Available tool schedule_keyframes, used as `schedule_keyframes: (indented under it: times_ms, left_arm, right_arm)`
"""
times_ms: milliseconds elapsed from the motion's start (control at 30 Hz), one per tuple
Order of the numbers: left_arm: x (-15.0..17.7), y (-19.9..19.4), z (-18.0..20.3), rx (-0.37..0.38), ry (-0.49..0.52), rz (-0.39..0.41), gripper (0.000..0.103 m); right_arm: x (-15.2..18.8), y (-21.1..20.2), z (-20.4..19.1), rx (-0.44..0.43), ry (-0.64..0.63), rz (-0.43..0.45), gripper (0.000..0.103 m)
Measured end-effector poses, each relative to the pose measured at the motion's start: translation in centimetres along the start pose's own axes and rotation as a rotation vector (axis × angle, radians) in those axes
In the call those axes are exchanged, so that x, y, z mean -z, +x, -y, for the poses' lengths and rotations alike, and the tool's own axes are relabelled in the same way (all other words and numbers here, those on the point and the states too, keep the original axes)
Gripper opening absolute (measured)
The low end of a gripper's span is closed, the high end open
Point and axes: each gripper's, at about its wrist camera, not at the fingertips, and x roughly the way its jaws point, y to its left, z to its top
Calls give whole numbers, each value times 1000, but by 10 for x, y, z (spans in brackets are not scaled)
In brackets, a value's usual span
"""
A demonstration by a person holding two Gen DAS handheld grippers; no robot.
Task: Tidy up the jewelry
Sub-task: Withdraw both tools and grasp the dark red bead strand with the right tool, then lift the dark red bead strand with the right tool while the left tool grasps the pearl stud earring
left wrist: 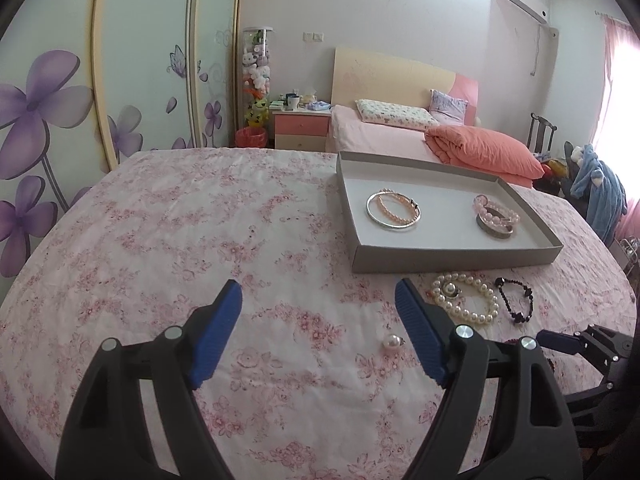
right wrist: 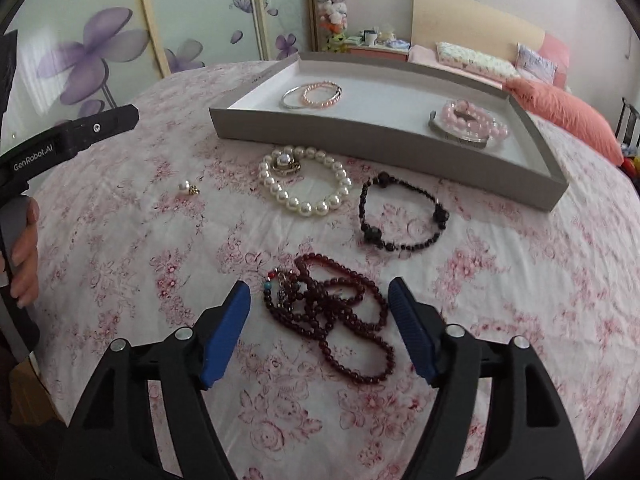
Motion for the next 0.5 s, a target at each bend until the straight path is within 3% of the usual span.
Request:
schedule_keyframes:
  times_ms: [33, 100, 167, 367, 500]
  left_arm:
    - [1, 1, 1, 1, 4, -5, 77]
    - [2, 4, 5, 8, 14, -14, 77]
    - [3, 5, 8, 13, 24, -21, 77]
    - [11, 8, 20, 37, 72, -54, 77]
    - [18, 12, 35, 49, 138, -88, 77]
  right_arm:
    - [1, 0, 0, 10, -5, 3, 46]
    - [1, -2, 1, 28, -8, 8, 19]
    - [3, -4, 7, 25, 8, 7, 13]
    - [6, -12, 42, 102, 84, -1, 12]
    - [0, -12, 86, 205, 221, -12, 12]
